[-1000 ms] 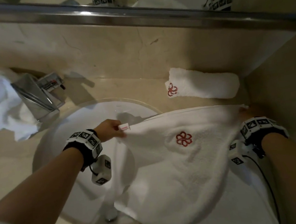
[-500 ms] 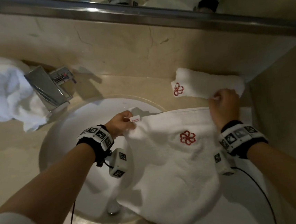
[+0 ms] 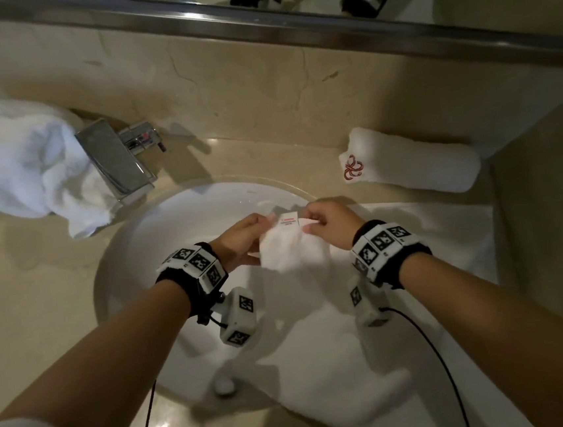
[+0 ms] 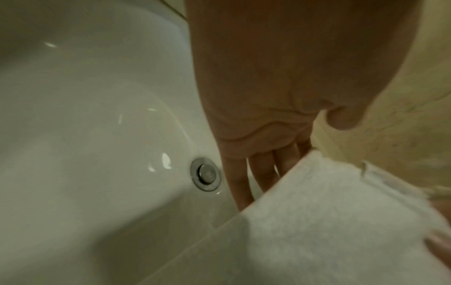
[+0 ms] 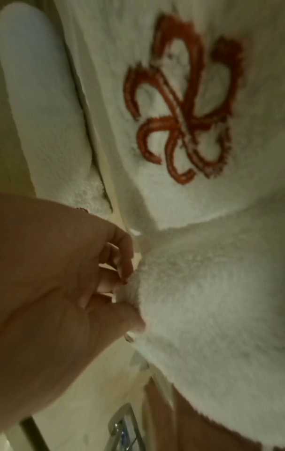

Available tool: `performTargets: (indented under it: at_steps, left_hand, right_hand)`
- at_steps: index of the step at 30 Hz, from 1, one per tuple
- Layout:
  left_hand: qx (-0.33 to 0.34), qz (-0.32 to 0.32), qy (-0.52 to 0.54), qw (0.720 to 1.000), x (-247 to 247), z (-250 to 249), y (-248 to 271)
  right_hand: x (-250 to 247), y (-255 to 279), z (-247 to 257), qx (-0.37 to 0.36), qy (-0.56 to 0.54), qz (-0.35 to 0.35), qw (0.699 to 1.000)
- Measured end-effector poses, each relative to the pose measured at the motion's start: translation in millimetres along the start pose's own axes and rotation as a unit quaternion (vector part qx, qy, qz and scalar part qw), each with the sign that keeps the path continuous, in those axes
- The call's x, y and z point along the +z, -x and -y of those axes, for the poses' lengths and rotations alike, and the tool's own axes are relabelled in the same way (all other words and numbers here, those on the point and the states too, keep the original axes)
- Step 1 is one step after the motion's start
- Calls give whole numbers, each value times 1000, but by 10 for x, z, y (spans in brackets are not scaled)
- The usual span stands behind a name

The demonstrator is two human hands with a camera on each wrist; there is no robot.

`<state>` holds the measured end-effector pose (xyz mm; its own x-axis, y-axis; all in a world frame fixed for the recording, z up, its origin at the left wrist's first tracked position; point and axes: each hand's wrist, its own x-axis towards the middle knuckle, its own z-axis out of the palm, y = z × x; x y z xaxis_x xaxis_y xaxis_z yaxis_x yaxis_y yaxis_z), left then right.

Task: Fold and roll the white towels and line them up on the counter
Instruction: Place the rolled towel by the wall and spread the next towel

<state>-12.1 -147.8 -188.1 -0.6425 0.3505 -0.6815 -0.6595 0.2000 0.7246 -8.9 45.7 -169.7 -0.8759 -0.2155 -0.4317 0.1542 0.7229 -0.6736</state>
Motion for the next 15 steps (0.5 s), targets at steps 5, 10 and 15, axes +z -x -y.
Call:
performTargets:
  at_steps: [5, 10, 15]
  left_hand:
    - [-62, 14, 93, 994, 57, 130, -74]
    - [-14, 94, -16, 995, 115, 129, -92]
    - [103, 1, -117, 988, 264, 54, -129]
  right_hand:
    - [-96, 91, -51, -37, -32, -47, 998]
    - [-163, 159, -66, -50, -60, -52, 996]
    - [-158, 203, -17, -50, -98, -38, 993]
